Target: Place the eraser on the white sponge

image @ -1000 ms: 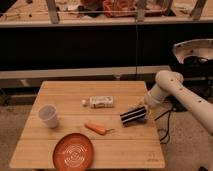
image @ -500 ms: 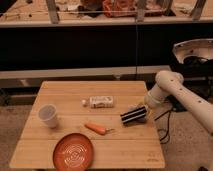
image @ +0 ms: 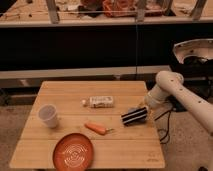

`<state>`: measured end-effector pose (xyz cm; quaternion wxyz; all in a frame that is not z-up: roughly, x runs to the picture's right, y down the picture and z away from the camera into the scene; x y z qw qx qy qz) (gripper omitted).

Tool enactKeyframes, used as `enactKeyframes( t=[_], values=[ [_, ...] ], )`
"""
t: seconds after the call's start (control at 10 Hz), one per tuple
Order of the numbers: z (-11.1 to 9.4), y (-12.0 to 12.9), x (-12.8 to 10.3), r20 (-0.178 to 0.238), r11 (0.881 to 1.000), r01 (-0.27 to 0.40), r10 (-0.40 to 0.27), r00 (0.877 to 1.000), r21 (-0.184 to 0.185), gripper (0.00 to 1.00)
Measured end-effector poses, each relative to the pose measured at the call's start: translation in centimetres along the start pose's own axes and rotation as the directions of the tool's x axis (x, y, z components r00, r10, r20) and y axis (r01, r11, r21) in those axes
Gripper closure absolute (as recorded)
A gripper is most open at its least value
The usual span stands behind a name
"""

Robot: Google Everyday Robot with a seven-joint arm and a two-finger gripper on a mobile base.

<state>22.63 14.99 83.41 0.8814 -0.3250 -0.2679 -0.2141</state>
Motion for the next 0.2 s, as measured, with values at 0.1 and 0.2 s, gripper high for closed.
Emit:
enactKeyframes(
  t=[0.1, 0.2],
  values=[
    [0.03, 0.06, 0.00, -0.001, 1.000, 0.000, 0.000, 1.000, -0.001, 0.49],
    [0.07, 0.19, 0.01, 0.000, 1.000, 0.000, 0.000, 1.000, -0.002, 0.59]
  ],
)
